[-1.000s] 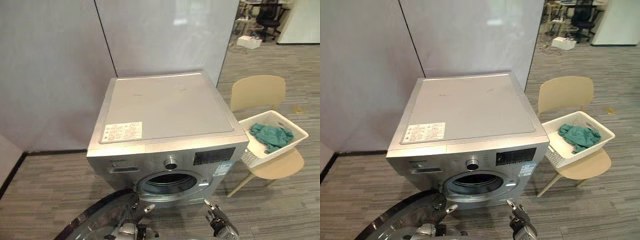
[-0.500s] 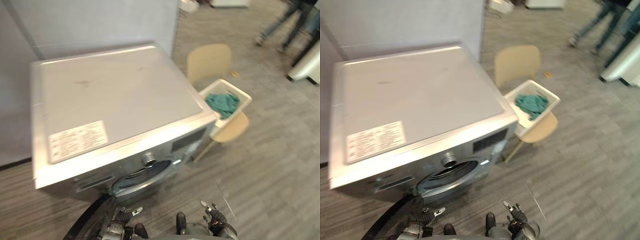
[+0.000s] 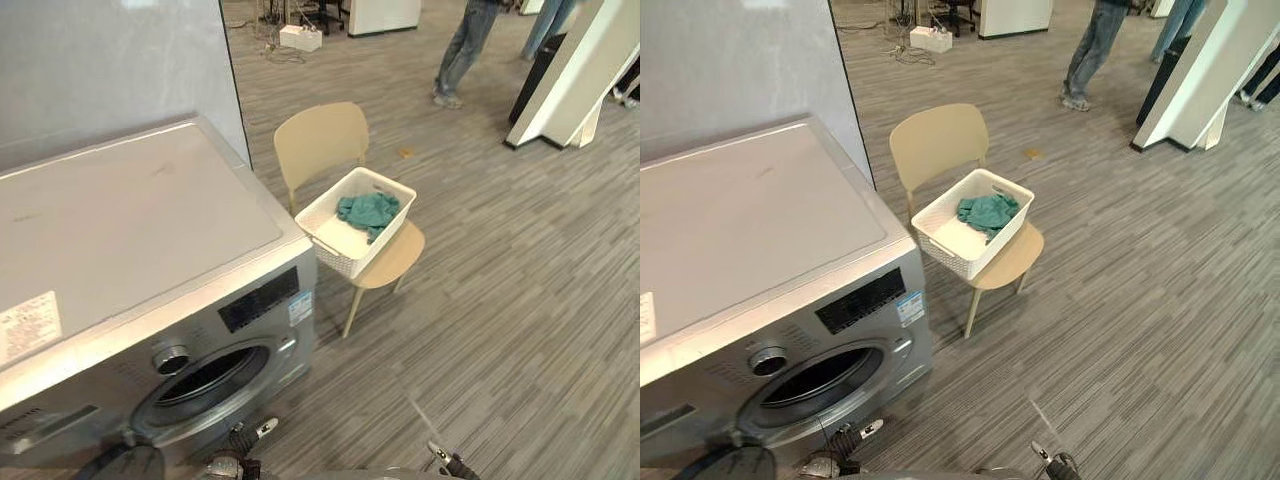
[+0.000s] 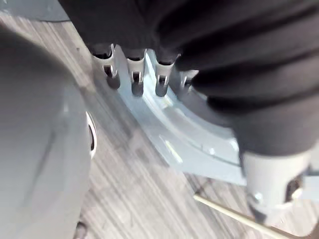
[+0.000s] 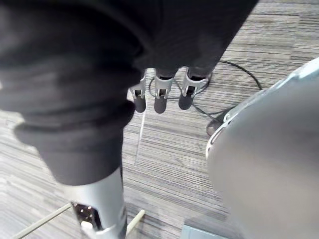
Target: Pick up the laundry basket with both hands and put the clothes into the washing machine.
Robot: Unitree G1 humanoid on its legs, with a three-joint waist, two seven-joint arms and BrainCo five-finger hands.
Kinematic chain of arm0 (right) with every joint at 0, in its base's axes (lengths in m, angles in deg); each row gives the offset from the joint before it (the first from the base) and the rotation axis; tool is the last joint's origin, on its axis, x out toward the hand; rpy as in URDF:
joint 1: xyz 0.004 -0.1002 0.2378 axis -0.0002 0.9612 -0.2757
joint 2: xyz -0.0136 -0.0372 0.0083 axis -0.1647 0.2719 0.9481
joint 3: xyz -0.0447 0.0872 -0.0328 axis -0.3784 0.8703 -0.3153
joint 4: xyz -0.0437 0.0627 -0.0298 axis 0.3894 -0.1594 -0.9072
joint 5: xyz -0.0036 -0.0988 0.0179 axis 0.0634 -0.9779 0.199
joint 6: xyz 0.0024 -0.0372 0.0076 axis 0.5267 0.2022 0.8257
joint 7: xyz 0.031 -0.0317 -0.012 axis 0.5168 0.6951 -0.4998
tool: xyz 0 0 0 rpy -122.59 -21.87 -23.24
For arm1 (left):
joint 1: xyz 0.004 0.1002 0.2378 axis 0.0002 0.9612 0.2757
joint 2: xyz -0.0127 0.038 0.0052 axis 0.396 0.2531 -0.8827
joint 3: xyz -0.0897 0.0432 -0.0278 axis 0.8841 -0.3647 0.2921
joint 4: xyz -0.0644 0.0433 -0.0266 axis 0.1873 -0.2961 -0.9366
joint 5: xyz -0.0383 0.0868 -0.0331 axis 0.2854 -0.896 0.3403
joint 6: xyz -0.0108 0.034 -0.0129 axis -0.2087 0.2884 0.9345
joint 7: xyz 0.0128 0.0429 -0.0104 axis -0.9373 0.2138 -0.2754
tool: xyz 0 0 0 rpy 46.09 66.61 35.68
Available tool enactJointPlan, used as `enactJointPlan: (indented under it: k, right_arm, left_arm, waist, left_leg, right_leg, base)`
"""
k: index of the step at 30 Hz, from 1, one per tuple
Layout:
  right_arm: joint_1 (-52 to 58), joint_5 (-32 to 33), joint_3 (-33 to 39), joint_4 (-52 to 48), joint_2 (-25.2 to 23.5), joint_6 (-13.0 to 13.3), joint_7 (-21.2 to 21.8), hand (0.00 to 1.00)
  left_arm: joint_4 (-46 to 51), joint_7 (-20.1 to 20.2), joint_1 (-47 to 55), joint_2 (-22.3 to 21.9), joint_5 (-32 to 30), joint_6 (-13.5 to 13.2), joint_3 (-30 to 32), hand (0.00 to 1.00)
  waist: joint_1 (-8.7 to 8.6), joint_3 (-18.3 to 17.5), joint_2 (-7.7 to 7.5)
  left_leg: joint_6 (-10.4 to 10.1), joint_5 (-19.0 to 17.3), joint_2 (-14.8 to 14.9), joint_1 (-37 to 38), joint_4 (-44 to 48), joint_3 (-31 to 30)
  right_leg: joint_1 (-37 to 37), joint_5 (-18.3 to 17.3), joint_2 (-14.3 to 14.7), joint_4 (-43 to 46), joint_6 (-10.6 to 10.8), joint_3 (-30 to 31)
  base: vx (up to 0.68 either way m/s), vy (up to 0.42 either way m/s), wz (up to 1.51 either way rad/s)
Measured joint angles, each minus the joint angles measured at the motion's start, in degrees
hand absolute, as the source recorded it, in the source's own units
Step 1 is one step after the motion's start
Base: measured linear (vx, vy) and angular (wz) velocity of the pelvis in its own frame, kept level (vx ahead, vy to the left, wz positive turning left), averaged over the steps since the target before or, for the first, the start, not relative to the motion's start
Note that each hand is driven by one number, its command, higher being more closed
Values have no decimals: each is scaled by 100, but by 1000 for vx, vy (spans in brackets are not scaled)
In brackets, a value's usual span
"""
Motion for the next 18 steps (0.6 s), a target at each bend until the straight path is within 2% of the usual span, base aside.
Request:
enactJointPlan:
  k: [1, 2, 3, 4, 5, 6, 7, 8, 9, 10, 11, 12, 13, 14, 16, 17, 18]
  right_arm:
    - [0, -2, -32, -5, -32, 1, -9, 0]
    - [-33, -1, -33, -5, 16, 15, -32, 0]
    - [-92, 3, -80, -1, 109, 17, -69, 0]
    - [-178, 2, -106, -1, 177, 26, -107, 0]
    - [-290, 0, -136, 10, 223, 35, -118, 0]
    - [-419, -6, -192, 1, 208, 43, -116, 0]
    - [-458, -55, -239, -53, 234, 44, -98, 0]
    - [-461, -54, -273, -116, 238, 39, -112, 0]
    - [-497, -71, -396, -252, 186, 43, -107, 0]
    - [-534, -104, -487, -330, 161, 42, -105, 0]
    - [-604, -231, -633, -395, 71, 39, -98, 0]
    - [-671, -288, -776, -454, -23, 46, -48, 0]
    - [-701, -310, -870, -443, -49, 45, 6, 0]
    - [-698, -386, -1029, -465, -111, 34, 34, 0]
    - [-578, -462, -1106, -698, -191, 30, 77, 0]
    - [-490, -498, -1106, -839, -238, 10, 179, 0]
    - [-363, -499, -1101, -923, -255, -14, 248, 0]
  left_arm:
    - [47, -3, -13, 6, 2, -2, 1, 0]
    - [70, -1, -34, -5, 10, -13, -2, 0]
    - [96, 2, -31, -30, 33, -32, 0, 0]
    - [177, 0, -41, -65, 40, -34, 0, 0]
    - [192, 0, -34, -105, 60, -61, 0, 0]
    - [171, 24, -31, -107, 119, -63, -8, 0]
    - [169, 65, 3, -114, 124, -59, 8, 0]
    - [170, 89, 14, -109, 124, -59, 40, 0]
    - [177, 115, 28, -109, 127, -63, 211, 0]
    - [171, 118, 28, -109, 130, -58, 303, 0]
    - [183, 138, 68, -121, 121, -31, 501, 0]
    - [124, 176, 197, -151, 122, 32, 711, 0]
    - [110, 200, 297, -179, 126, 39, 765, 0]
    - [136, 230, 513, -226, 128, 37, 858, 0]
    - [135, 236, 650, -259, 123, 47, 844, 0]
    - [137, 241, 633, -189, 127, 55, 831, 0]
    - [151, 244, 644, -147, 125, 71, 826, 0]
  waist:
    - [34, 26, 8]
    - [57, 74, -21]
    - [90, 80, 42]
    - [178, 95, 70]
    - [243, 167, 166]
    - [258, 235, 291]
    - [311, 233, 370]
    - [346, 239, 373]
    - [407, 209, 293]
    - [451, 214, 264]
    - [534, 244, 242]
    - [628, 243, 228]
    - [667, 239, 237]
    - [713, 117, 226]
    - [699, -38, 247]
    - [701, -23, 102]
    - [664, -15, 4]
  left_leg:
    - [123, 33, 61, -214, 396, -188]
    - [109, -59, -112, -467, 868, -514]
    - [-139, -327, -705, -698, 1227, -990]
    - [-383, -527, -1251, -797, 1258, -1299]
    - [-414, -679, -1709, -849, 1058, -1485]
    - [-314, -780, -2154, -913, 470, -1481]
    - [-270, -755, -2403, -924, -390, -1479]
    - [-72, -760, -2474, -890, -702, -1430]
    - [38, -609, -2635, -693, -1099, -1294]
    - [81, -555, -2665, -664, -1154, -1237]
    - [89, -558, -2635, -702, -901, -1170]
    - [127, -583, -2656, -688, -609, -1183]
    - [167, -608, -2679, -576, -637, -1186]
    - [182, -641, -2782, -220, -1104, -1127]
    - [372, -798, -2993, 306, -2008, -1141]
    - [336, -813, -3178, 533, -2228, -1069]
    - [380, -793, -3306, 725, -2265, -1060]
  right_leg:
    - [59, -21, 43, 4, -41, 14]
    - [137, -95, 65, 32, -161, 96]
    - [151, -163, 25, 82, -257, 240]
    - [148, -169, -6, 112, -267, 376]
    - [156, -156, -54, 161, -246, 474]
    - [179, -137, -84, 151, -187, 591]
    - [179, -168, -117, 105, -93, 675]
    - [179, -184, -152, 80, -66, 700]
    - [183, -182, -292, -43, -31, 769]
    - [214, -104, -290, -176, -20, 807]
    - [362, 77, -352, -422, 43, 873]
    - [495, 82, -410, -407, 42, 1006]
    - [554, 80, -432, -340, 47, 1082]
    - [529, 65, -502, -123, 63, 1160]
    - [61, -278, -598, 983, 431, 1132]
    - [-607, -529, -759, 2619, 695, 1215]
    - [-1181, -351, -876, 3912, 886, 1364]
  base:
    - [17, -163, -17]
    - [83, -59, -29]
    - [142, -2, -53]
    - [136, 50, -74]
    - [150, 101, -80]
    - [164, 124, -68]
    - [185, 123, -41]
    - [297, 131, -15]
    - [277, 86, 0]
    - [335, 134, -13]
    - [269, 113, -31]
    - [216, 112, -43]
    - [265, 100, -46]
    - [257, 104, -30]
    - [253, 120, -8]
    - [192, 79, 3]
    - [200, 53, 5]
